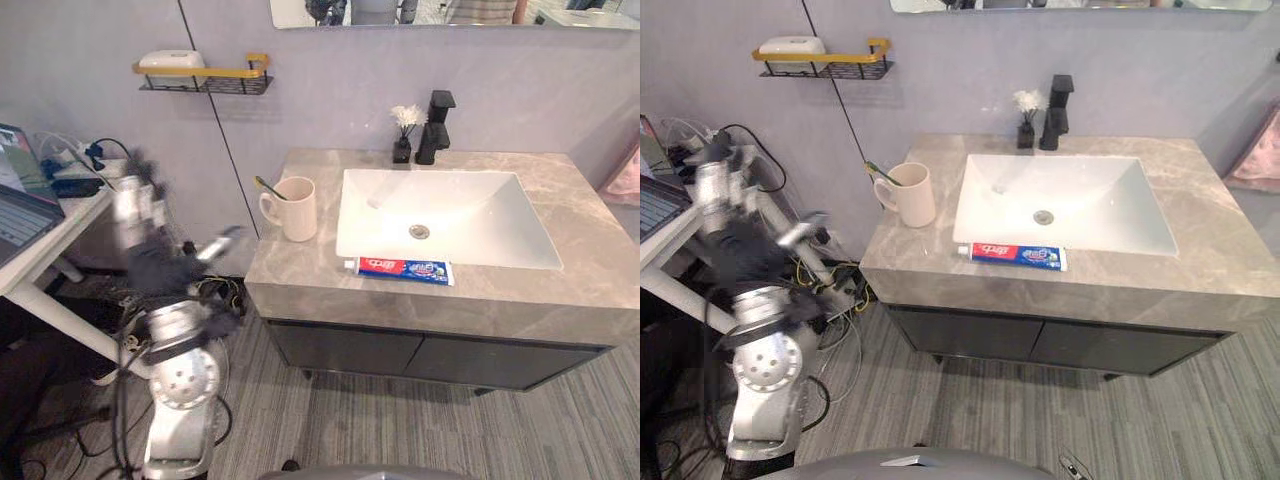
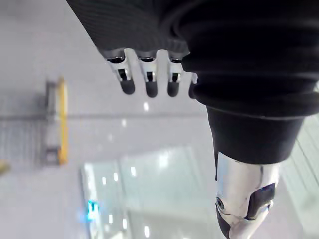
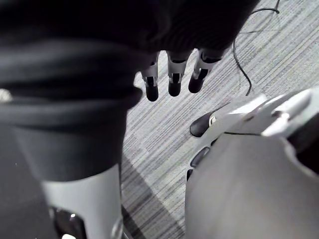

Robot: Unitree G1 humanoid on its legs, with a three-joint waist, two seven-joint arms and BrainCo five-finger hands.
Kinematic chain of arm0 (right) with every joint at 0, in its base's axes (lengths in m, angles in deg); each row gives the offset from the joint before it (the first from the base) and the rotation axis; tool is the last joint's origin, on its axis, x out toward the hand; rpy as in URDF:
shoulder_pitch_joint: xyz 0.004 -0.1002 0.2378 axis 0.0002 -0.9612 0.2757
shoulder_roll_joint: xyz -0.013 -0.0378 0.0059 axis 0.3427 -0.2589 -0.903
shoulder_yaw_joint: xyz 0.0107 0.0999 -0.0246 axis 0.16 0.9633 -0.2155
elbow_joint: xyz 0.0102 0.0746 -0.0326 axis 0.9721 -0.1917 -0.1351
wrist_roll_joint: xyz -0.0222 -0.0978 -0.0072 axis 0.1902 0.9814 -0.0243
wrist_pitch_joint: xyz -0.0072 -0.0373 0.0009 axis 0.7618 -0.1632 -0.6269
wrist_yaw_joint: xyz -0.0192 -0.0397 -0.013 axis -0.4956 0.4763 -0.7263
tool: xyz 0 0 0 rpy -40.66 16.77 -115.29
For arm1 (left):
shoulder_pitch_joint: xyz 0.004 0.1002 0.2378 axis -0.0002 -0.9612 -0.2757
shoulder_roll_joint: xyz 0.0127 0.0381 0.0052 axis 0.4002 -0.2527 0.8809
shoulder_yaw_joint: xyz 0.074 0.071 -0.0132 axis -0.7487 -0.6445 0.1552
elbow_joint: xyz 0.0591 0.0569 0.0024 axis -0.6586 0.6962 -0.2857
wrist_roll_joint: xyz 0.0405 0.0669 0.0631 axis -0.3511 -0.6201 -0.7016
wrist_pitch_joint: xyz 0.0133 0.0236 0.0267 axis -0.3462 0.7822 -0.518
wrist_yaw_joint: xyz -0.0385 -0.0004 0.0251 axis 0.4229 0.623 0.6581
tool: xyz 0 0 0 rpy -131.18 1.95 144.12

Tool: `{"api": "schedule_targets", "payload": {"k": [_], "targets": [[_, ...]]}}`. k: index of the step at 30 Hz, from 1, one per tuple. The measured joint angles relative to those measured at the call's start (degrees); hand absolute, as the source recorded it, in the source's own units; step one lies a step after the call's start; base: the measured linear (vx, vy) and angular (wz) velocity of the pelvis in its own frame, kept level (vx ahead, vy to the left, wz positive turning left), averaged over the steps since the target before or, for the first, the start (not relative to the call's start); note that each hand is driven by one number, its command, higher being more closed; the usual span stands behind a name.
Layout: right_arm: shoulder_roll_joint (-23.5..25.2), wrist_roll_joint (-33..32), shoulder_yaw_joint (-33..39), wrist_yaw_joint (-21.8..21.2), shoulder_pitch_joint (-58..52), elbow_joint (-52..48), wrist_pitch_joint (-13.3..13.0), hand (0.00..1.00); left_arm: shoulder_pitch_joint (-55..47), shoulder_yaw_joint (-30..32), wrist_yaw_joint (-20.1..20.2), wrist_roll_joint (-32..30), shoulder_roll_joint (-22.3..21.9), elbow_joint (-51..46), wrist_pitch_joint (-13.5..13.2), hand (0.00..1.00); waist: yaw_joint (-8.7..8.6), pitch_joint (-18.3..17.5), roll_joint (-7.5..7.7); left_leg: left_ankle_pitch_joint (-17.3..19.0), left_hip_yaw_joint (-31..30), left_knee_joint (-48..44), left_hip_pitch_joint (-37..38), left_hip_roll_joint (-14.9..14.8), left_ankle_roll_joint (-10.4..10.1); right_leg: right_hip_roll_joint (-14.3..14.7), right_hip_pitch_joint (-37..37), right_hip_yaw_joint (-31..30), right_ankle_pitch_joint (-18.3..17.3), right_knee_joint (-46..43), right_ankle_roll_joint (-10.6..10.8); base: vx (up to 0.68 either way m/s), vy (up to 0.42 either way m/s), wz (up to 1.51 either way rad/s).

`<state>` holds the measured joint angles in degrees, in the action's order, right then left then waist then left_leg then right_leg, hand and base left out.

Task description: Organize washtable

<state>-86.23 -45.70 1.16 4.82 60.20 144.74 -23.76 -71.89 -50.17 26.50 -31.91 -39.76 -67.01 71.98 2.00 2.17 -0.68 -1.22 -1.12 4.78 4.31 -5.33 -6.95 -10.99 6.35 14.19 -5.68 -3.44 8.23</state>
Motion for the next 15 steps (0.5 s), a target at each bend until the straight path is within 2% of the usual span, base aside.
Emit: {"api": "schedule_targets", "payload": {"k": [2,3,9,12,14,15], "targets": [[-0.24,0.01,-0.30,-0.38,0.03,0.07,-0.07,0.00,1.96,-3.87,2.32,-2.35,2.03,0.14,0.06,0.00,-0.25,-0.01,-0.06,0.01,0.56,-0.01,0.00,-0.02,0.01,0.03,-0.36,-0.63,0.08,0.01,0.07,0.01,0.004,-0.14],[-0.33,-0.03,-0.44,-0.51,0.03,0.27,-0.09,0.00,3.33,-5.82,3.75,-3.47,3.28,0.60,0.08,0.00,-0.91,-0.03,-0.08,0.03,0.72,-0.03,0.04,-0.02,0.01,0.03,-0.40,-0.79,0.09,0.02,0.07,0.01,0.004,-0.09],[-1.20,-0.06,-2.13,-1.08,0.51,1.97,-0.22,0.00,10.41,-12.01,10.07,-8.51,7.97,7.44,0.44,0.00,-2.23,-0.21,-0.25,0.04,1.42,-0.41,-0.12,-0.09,0.03,0.10,-1.28,-1.65,0.61,0.12,0.07,0.00,0.004,-0.07],[-1.29,-0.04,-2.12,-1.45,0.76,1.79,-0.11,0.00,15.57,-15.49,11.51,-10.77,9.76,16.76,1.05,0.00,-2.91,-0.16,-0.15,0.11,1.74,-0.69,0.11,-0.09,0.12,0.10,-1.18,-1.97,0.96,0.34,-0.08,-0.03,0.014,-0.08],[-1.74,-0.04,-2.10,-1.69,1.52,1.57,-0.09,0.00,18.77,-17.09,12.98,-12.60,11.08,26.25,2.47,0.00,-3.65,-0.16,-0.20,0.15,2.28,-0.80,0.19,-0.08,0.21,0.18,-1.26,-2.51,1.69,1.13,-0.17,-0.04,0.021,-0.15],[-1.82,-0.04,-2.09,-1.70,1.61,1.56,-0.06,0.00,19.38,-17.23,13.21,-12.97,11.33,28.08,2.83,0.00,-3.97,-0.14,-0.15,0.14,2.28,-0.80,0.17,-0.07,0.22,0.18,-1.27,-2.52,1.79,1.22,-0.19,-0.04,0.020,-0.08]]}}
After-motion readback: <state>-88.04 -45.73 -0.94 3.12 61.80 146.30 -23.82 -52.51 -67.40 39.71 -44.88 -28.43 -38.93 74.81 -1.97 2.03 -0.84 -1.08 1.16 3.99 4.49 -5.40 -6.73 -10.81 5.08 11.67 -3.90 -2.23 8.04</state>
